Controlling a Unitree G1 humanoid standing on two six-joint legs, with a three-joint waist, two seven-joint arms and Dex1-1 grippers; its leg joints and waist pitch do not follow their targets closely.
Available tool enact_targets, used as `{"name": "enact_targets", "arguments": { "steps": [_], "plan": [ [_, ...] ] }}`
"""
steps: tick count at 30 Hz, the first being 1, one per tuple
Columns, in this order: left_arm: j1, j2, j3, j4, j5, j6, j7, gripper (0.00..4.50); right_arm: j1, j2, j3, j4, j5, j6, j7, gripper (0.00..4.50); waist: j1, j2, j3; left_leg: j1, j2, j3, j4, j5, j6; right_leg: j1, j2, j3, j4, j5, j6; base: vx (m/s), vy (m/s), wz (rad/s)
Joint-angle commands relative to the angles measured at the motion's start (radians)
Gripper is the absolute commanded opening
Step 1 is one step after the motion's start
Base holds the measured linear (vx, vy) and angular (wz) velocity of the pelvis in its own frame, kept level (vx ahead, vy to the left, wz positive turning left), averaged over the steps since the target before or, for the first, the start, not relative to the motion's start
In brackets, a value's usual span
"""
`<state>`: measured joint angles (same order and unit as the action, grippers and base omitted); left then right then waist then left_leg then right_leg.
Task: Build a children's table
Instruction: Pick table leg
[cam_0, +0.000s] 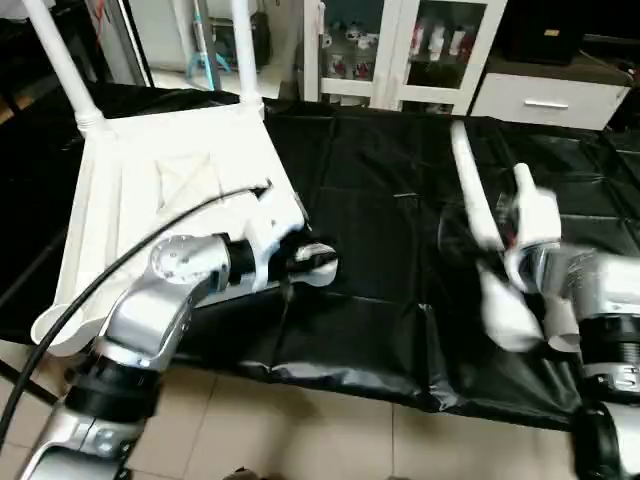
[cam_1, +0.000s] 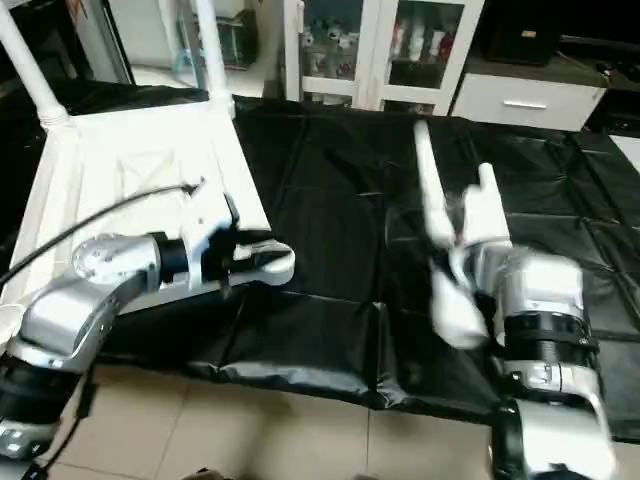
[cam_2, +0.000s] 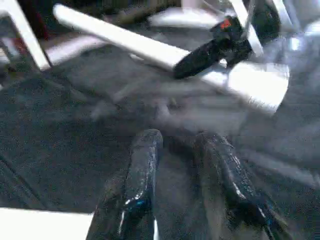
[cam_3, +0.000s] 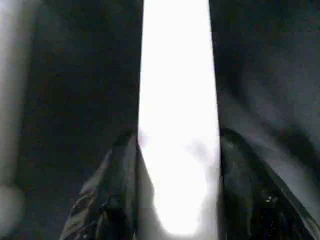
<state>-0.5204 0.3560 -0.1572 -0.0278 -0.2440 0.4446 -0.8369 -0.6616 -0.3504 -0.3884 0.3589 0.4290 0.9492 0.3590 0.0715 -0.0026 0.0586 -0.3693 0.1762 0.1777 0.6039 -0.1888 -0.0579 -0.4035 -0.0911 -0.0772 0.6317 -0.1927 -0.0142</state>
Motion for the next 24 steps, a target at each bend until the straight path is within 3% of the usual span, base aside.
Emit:
{"name": "enact_targets", "arguments": {
  "steps": [1,3,5,6,9,11,15,18,19,20,21,22,24],
  "plan": [
    [-0.016,-0.033,0.053,-0.035,-0.055,0.042,0.047,1.4,-0.01,-0.014,-0.057,-0.038,0.123,0.058,0.121,1.78,0.009,-0.024,-0.077,0.009,0.046,-0.007,-0.061,-0.072,0.057,0.06,-0.057,0.049,-0.06,-0.068,-0.232,0.0,0.0,0.0],
    [-0.016,-0.069,0.082,-0.053,-0.105,0.069,0.067,1.4,0.008,-0.004,-0.079,-0.075,0.216,0.101,0.22,1.78,0.017,-0.024,-0.077,0.009,0.046,-0.006,-0.06,-0.061,0.066,0.06,-0.056,0.049,-0.059,-0.049,-0.248,0.0,0.0,0.0],
    [-0.016,-0.089,0.1,-0.062,-0.137,0.085,0.078,1.4,0.018,0.007,-0.103,-0.098,0.278,0.126,0.273,1.78,0.025,-0.033,-0.076,0.008,0.047,-0.006,-0.06,-0.068,0.075,0.059,-0.059,0.05,-0.06,-0.054,-0.253,0.0,0.0,0.0],
    [-0.02,-0.111,0.124,-0.067,-0.173,0.103,0.088,1.4,0.031,0.025,-0.135,-0.126,0.353,0.154,0.323,1.78,0.025,-0.033,-0.075,0.009,0.047,-0.004,-0.06,-0.069,0.071,0.058,-0.059,0.051,-0.061,-0.062,-0.25,0.0,0.0,0.0],
    [-0.038,-0.132,0.167,-0.062,-0.229,0.137,0.099,1.4,0.031,0.038,-0.163,-0.147,0.428,0.19,0.355,1.77,0.03,-0.035,-0.074,0.013,0.048,-0.006,-0.063,-0.084,0.052,0.054,-0.057,0.049,-0.065,-0.086,-0.245,0.0,0.0,0.0],
    [-0.052,-0.139,0.187,-0.056,-0.256,0.158,0.102,1.4,0.031,0.04,-0.163,-0.166,0.457,0.195,0.36,1.77,0.034,-0.038,-0.072,0.014,0.047,-0.005,-0.065,-0.093,0.031,0.053,-0.058,0.051,-0.069,-0.125,-0.229,0.0,0.0,0.0],
    [-0.072,-0.154,0.218,-0.059,-0.299,0.2,0.128,1.4,0.037,0.035,-0.152,-0.197,0.489,0.215,0.382,1.77,0.037,-0.035,-0.07,0.013,0.046,-0.006,-0.067,-0.104,0.012,0.054,-0.059,0.052,-0.074,-0.161,-0.203,0.0,0.0,0.0],
    [-0.089,-0.168,0.239,-0.059,-0.35,0.238,0.144,1.4,0.045,0.041,-0.153,-0.216,0.512,0.22,0.379,1.77,0.043,-0.026,-0.071,0.013,0.045,-0.007,-0.067,-0.097,0.0,0.052,-0.058,0.053,-0.073,-0.144,-0.199,0.0,0.0,0.0],
    [-0.097,-0.173,0.244,-0.055,-0.361,0.248,0.148,1.4,0.048,0.044,-0.152,-0.222,0.517,0.22,0.375,1.77,0.042,-0.029,-0.071,0.012,0.044,-0.007,-0.067,-0.1,-0.001,0.053,-0.057,0.053,-0.075,-0.143,-0.198,0.0,0.0,0.0],
    [-0.105,-0.179,0.249,-0.05,-0.375,0.261,0.152,1.4,0.053,0.047,-0.149,-0.23,0.523,0.219,0.369,1.77,0.045,-0.023,-0.072,0.012,0.043,-0.008,-0.067,-0.107,-0.005,0.053,-0.058,0.052,-0.075,-0.145,-0.199,0.0,0.0,0.0],
    [-0.111,-0.183,0.25,-0.046,-0.379,0.267,0.154,1.58,0.057,0.048,-0.146,-0.236,0.527,0.218,0.366,1.77,0.044,-0.028,-0.072,0.011,0.043,-0.008,-0.067,-0.106,-0.005,0.054,-0.057,0.052,-0.075,-0.141,-0.198,0.0,0.0,0.0],
    [-0.121,-0.187,0.247,-0.04,-0.384,0.283,0.154,1.68,0.065,0.052,-0.14,-0.248,0.531,0.217,0.363,1.77,0.046,-0.023,-0.072,0.011,0.043,-0.008,-0.067,-0.105,-0.007,0.054,-0.057,0.052,-0.075,-0.137,-0.198,0.0,0.0,0.0],
    [-0.127,-0.192,0.244,-0.038,-0.389,0.293,0.157,1.75,0.071,0.055,-0.134,-0.258,0.533,0.217,0.364,1.77,0.047,-0.026,-0.073,0.011,0.044,-0.009,-0.068,-0.097,-0.006,0.055,-0.057,0.052,-0.074,-0.122,-0.194,0.0,0.0,0.0]
  ]
}}
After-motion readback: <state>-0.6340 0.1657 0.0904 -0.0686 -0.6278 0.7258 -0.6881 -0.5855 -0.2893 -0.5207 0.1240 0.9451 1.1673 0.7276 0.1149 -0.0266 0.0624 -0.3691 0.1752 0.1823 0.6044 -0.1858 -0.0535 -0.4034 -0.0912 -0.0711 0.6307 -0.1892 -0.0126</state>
